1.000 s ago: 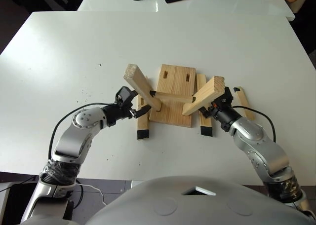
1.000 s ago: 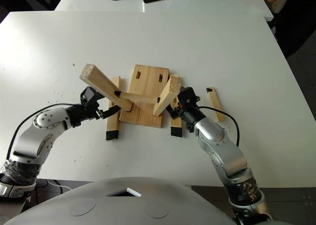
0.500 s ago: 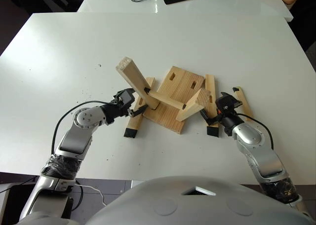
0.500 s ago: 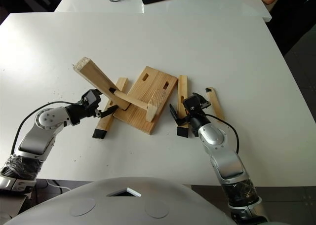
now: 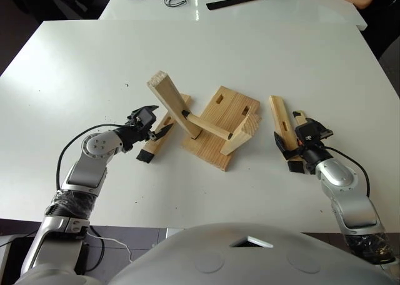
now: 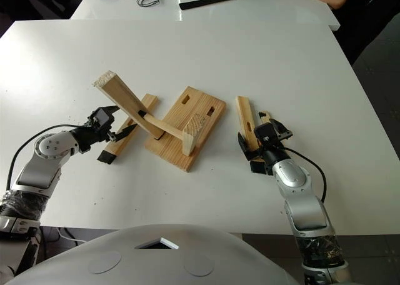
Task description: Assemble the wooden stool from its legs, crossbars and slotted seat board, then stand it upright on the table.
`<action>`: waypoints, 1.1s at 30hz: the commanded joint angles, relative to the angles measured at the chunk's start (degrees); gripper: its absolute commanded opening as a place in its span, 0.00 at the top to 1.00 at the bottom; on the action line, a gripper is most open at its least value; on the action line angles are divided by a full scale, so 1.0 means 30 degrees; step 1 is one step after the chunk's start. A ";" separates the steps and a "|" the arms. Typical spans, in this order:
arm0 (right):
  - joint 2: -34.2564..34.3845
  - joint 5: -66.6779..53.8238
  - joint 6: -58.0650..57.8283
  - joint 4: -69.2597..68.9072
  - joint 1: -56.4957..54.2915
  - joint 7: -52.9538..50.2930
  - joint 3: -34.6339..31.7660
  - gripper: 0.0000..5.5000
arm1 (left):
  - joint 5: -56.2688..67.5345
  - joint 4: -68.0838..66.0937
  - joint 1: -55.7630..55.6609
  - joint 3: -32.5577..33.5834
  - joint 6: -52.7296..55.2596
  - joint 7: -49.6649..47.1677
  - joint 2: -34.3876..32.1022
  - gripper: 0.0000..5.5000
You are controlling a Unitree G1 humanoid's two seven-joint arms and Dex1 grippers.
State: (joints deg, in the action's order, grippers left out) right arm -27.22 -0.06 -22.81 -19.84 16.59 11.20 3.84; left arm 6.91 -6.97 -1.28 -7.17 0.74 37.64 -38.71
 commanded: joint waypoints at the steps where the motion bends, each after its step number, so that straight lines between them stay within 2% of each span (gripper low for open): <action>1: -0.0386 0.0352 0.0219 0.0035 0.0419 0.0452 -0.0670 0.03 | -0.1594 -0.2012 0.1050 -0.0434 0.0997 0.0219 -0.0737 0.31; 8: 0.0149 0.0515 0.0259 -0.0870 0.0028 0.0706 -0.0781 0.03 | -0.0715 -0.1126 0.0583 -0.0048 0.1239 0.0905 -0.0817 0.31; 15: 0.1579 0.0347 0.0132 -0.1382 -0.2142 0.0276 -0.0556 0.03 | 0.2310 0.3112 0.0090 0.1222 0.4082 0.3112 -0.1080 0.31; 20: 0.1966 0.0887 0.1131 0.1236 -0.3843 0.0023 -0.0593 0.03 | 0.4431 0.5484 0.0071 0.2078 0.6190 0.5612 -0.2295 0.31; 27: 0.1754 0.1395 0.3532 0.6096 -0.7161 0.0955 -0.0094 0.03 | 0.5437 0.8161 0.1343 0.1681 0.6766 0.8083 -0.3283 0.31; 33: 0.1847 0.1974 0.5738 1.0533 -1.0553 0.2006 0.0766 0.03 | 0.5289 0.8689 0.1860 0.0590 0.7268 0.7950 -0.2519 0.31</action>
State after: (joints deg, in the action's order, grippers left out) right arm -21.58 4.84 -7.91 7.17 -11.10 15.87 4.96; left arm 23.05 18.33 4.01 -3.81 21.68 61.80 -47.07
